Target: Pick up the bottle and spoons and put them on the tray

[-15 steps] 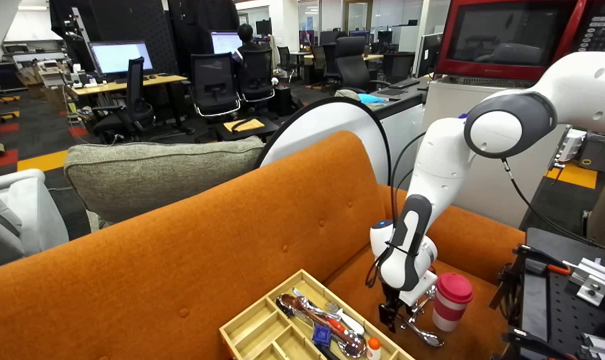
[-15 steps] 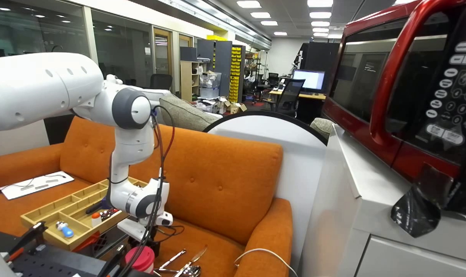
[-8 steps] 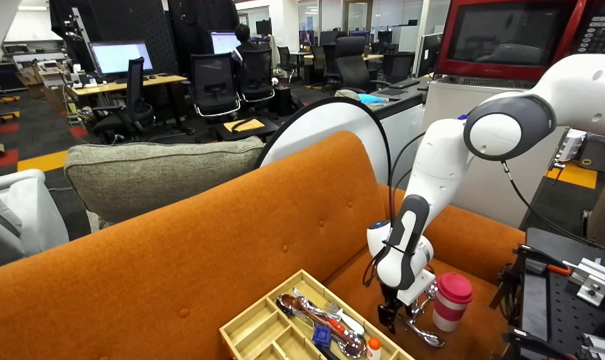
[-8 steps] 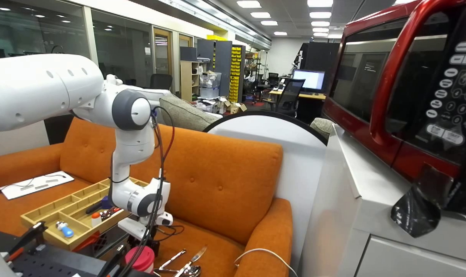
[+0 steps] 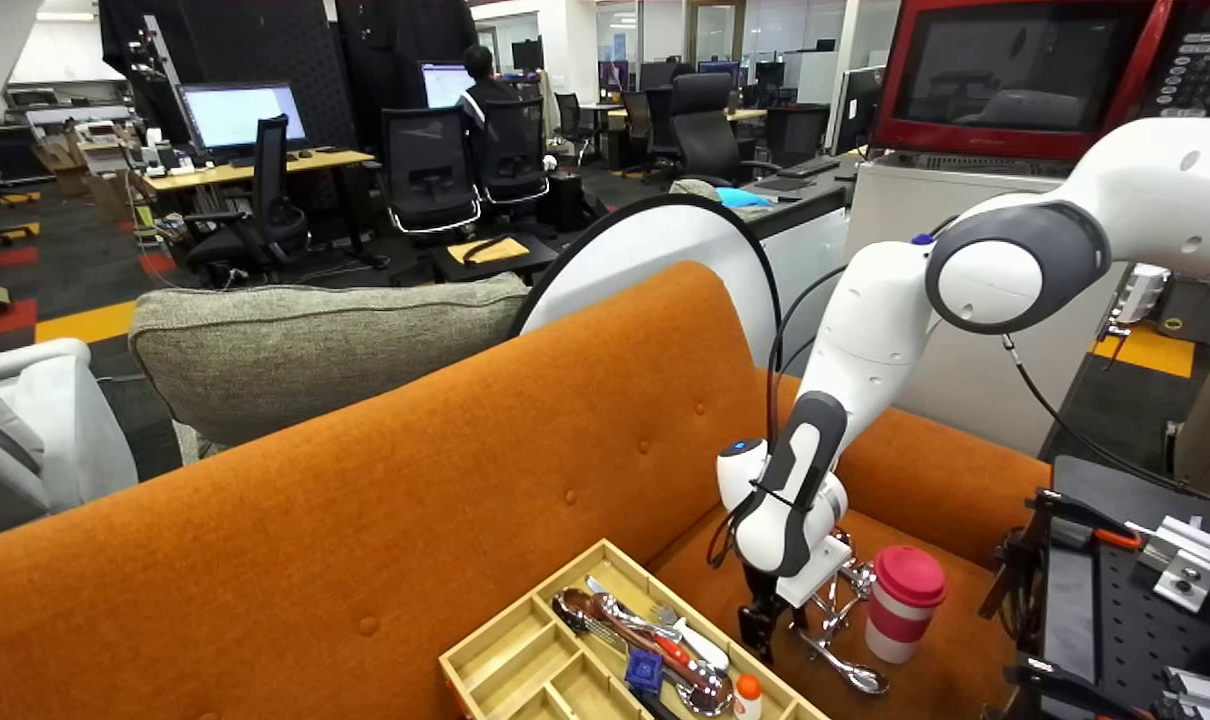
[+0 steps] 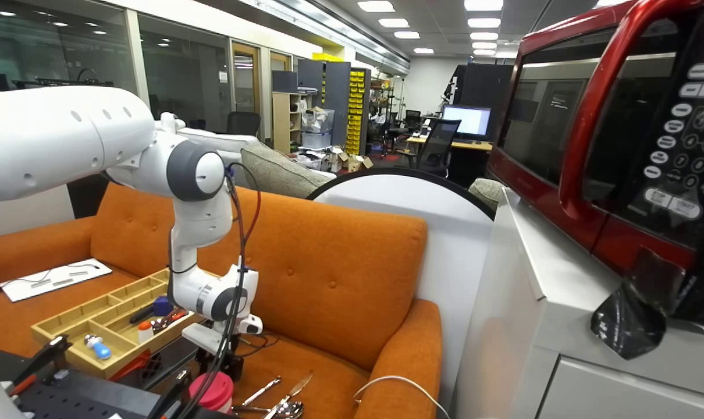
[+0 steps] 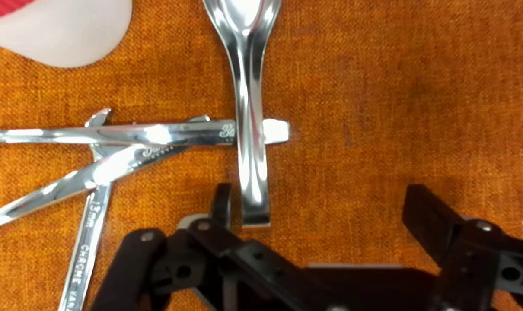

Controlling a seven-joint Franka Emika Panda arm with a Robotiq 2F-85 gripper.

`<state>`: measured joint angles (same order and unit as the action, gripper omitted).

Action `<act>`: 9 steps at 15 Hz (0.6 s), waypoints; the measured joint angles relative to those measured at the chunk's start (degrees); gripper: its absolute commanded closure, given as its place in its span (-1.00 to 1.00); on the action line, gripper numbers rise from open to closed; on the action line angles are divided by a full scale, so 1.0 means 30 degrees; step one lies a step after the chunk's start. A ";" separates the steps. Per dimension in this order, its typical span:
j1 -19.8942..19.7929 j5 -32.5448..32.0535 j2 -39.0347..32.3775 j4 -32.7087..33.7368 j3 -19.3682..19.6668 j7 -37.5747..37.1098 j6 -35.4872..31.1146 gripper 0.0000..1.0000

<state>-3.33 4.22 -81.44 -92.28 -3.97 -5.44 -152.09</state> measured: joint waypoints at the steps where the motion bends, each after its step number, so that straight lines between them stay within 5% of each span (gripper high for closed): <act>1: 0.0006 0.0000 -0.0325 0.0251 0.0008 0.0000 0.0201 -1.00; 2: 0.0006 0.0000 -0.0655 0.0513 0.0025 0.0001 0.0346 -0.99; 3: 0.0006 0.0000 -0.0906 0.0774 0.0039 0.0002 0.0436 -0.49; 5: 0.0005 0.0000 -0.0924 0.0908 0.0045 0.0003 0.0598 -0.40; 9: -0.0009 0.0000 -0.0786 0.0932 0.0133 0.0003 0.0805 0.14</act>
<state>-3.36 4.22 -83.80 -89.48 -3.57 -5.43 -149.67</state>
